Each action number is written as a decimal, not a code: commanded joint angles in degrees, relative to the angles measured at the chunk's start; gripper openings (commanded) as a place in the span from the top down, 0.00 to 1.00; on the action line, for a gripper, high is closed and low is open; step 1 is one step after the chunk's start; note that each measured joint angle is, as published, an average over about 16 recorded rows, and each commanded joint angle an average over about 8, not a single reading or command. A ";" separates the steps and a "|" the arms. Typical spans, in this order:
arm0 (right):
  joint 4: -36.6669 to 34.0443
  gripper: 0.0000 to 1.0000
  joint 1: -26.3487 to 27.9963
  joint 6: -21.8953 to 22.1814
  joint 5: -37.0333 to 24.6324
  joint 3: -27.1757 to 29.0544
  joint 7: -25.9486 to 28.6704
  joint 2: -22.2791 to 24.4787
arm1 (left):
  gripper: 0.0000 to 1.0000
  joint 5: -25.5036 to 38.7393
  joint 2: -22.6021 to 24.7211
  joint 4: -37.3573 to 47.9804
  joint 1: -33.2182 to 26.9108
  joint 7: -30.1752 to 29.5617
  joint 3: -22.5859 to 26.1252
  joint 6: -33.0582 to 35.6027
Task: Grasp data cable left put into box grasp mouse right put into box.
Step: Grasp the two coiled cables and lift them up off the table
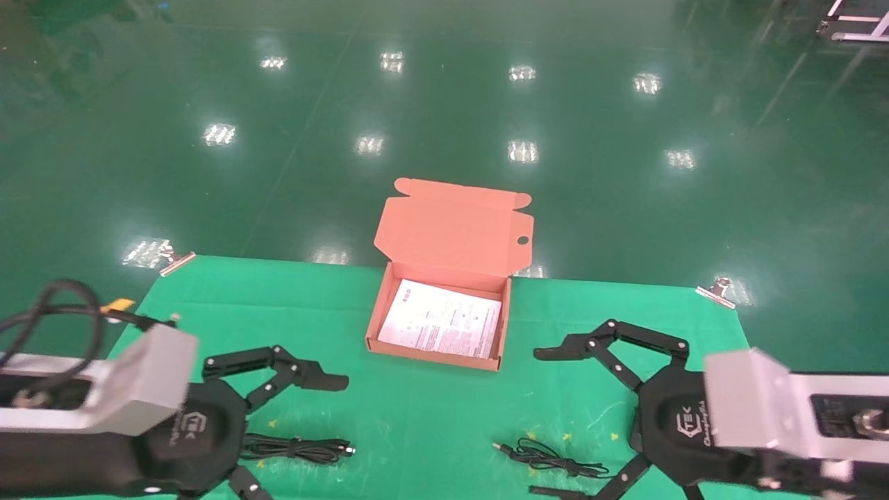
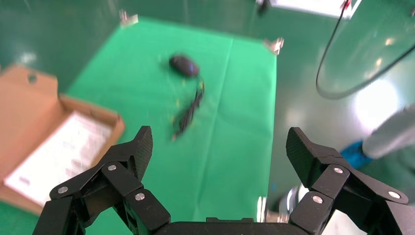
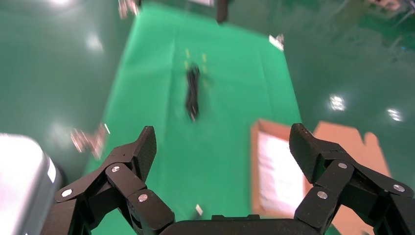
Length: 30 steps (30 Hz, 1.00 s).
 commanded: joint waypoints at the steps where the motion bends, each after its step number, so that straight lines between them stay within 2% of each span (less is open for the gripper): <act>1: 0.29 0.00 1.73 -0.08 -3.93 -1.04 -2.13 -0.40 | 0.00 2.49 0.59 0.18 -0.97 -0.86 1.30 0.19; 11: 0.56 0.00 4.49 2.07 -20.15 -7.09 -11.97 -4.86 | 0.00 24.34 6.99 -0.82 -9.93 -1.93 12.19 1.22; 19: 0.23 0.00 2.32 6.44 -28.97 -10.33 -18.93 -7.52 | 0.00 39.74 12.00 -1.34 -10.61 -1.94 19.33 -2.51; 25: -0.04 0.00 -0.42 12.77 -37.87 -12.42 -19.37 -9.45 | 0.00 48.79 14.48 -1.46 -8.40 -2.94 22.02 -7.78; 30: -0.30 0.00 -3.02 18.96 -47.36 -13.71 -14.92 -11.41 | 0.00 51.97 15.40 -0.71 -5.83 -5.75 22.42 -11.38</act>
